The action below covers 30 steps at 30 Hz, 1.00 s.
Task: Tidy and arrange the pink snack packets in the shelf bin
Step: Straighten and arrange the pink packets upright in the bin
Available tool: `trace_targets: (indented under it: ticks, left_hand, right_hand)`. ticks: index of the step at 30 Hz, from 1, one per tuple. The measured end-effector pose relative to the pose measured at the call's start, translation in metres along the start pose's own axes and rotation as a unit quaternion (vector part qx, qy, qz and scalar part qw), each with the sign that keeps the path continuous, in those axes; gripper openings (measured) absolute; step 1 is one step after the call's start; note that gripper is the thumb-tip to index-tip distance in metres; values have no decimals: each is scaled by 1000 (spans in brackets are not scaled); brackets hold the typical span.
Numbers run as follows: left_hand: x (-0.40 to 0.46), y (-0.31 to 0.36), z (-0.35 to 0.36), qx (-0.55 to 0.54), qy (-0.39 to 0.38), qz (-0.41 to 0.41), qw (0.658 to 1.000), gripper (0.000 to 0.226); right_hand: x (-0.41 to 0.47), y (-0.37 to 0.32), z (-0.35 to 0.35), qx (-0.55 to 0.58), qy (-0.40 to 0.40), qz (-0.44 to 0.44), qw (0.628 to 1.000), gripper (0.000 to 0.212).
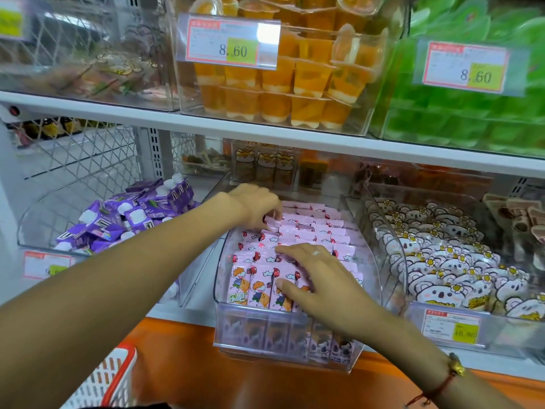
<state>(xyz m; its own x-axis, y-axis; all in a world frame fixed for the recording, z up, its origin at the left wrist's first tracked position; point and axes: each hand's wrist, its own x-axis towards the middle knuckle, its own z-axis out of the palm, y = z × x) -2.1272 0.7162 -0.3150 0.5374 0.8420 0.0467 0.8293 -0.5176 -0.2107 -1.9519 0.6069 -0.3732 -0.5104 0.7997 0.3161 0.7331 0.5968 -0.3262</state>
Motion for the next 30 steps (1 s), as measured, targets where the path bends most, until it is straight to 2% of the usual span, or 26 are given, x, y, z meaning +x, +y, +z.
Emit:
trace_targets:
  ticks: [3, 7, 9, 12, 14, 17, 21, 24, 27, 28, 30]
  left_hand:
    - [2, 0, -7, 15, -31, 19, 999, 31]
    - [-5, -1, -16, -21, 30, 20, 999, 28]
    - [-12, 1, -15, -37, 48, 28, 998, 24]
    - [-20, 5, -7, -12, 18, 29, 999, 27]
    - [-23, 7, -1, -14, 22, 12, 1000, 25]
    - [-26, 11, 3, -65, 62, -18, 996, 16]
    - [-36, 16, 1, -150, 132, -86, 976, 13]
    - [-47, 17, -6, -295, 237, -152, 913, 11]
    - [-61, 25, -13, -456, 352, -188, 795, 7]
    - [-67, 29, -15, -486, 394, -191, 756, 5]
    - [-81, 40, -18, -512, 461, -187, 700, 3]
  right_hand:
    - [0, 0, -1, -7, -1, 2, 1000, 53]
    - [1, -1, -3, -19, -9, 0, 1000, 52]
    - [2, -2, -5, -15, 11, 3, 1000, 50]
    - [5, -4, -10, -49, 52, 7, 997, 49]
    - [8, -4, -10, -71, 30, 20, 997, 52]
    - [9, -3, -7, -103, -48, 47, 992, 56]
    - [10, -2, -7, -109, -61, 55, 991, 57]
    - [10, -1, -8, -109, -58, 55, 991, 58]
    - [10, -1, -8, -100, -52, 55, 992, 58]
    - [10, -1, -10, -87, -38, 53, 994, 57]
    - [9, -6, -13, -32, 24, 51, 998, 56]
